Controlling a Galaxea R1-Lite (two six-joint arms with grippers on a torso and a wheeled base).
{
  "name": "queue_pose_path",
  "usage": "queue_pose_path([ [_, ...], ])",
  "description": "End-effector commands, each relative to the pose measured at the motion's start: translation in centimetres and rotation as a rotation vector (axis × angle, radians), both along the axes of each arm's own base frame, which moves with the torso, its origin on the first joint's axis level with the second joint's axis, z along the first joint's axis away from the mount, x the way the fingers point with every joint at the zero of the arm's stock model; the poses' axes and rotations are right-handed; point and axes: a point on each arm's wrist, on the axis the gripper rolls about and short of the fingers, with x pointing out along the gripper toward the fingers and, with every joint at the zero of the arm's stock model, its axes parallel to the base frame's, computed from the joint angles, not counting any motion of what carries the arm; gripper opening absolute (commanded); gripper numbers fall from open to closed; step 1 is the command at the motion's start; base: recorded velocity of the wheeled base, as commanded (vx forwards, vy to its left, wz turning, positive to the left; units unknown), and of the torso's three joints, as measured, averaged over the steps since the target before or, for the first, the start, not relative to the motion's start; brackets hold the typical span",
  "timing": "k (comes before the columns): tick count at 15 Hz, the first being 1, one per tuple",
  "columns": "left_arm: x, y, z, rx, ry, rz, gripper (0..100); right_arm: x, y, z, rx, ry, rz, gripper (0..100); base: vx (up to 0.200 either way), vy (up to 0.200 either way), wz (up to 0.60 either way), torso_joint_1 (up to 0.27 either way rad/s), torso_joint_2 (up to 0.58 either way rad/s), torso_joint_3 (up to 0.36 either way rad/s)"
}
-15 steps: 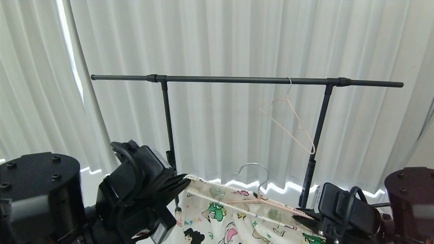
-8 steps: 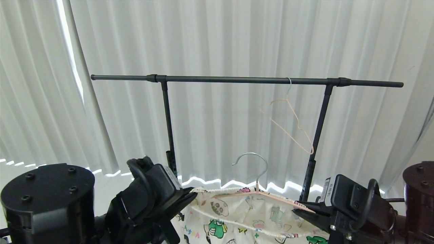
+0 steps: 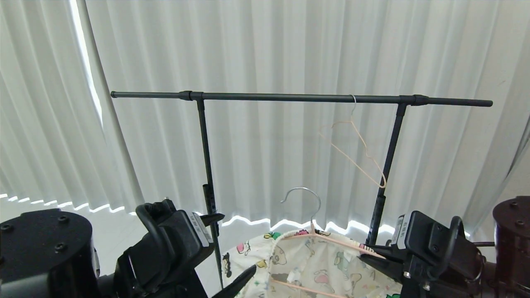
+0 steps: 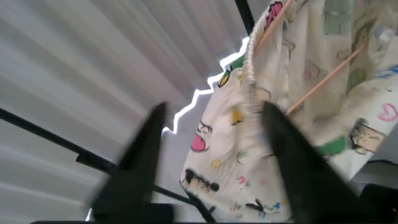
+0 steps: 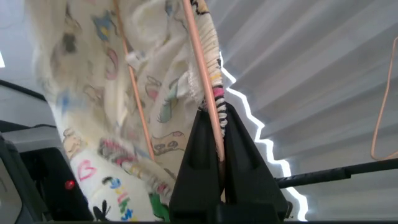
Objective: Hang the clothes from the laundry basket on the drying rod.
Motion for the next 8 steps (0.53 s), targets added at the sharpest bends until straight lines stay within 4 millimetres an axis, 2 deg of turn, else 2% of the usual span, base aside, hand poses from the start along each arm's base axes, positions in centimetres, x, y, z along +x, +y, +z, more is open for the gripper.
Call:
queue_pose_path([
  [1, -0.6, 0.7, -0.6, 0.012, 0.009, -0.001, 100, 0.3, -0.2, 0.2, 0.008, -0.002, -0.022, 0, 0.0, 0.0, 0.0, 0.0, 0.0, 0.0],
  [5, -1.0, 1.3, -1.4, 0.032, 0.027, 0.015, 100, 1.2, -0.7, 0.7, 0.048, -0.033, -0.07, 0, 0.0, 0.0, 0.0, 0.0, 0.0, 0.0],
  [8, -1.4, 3.2, -2.1, 0.048, 0.015, 0.135, 100, 1.7, -1.7, 1.2, 0.067, -0.056, -0.129, 0, 0.0, 0.0, 0.0, 0.0, 0.0, 0.0],
])
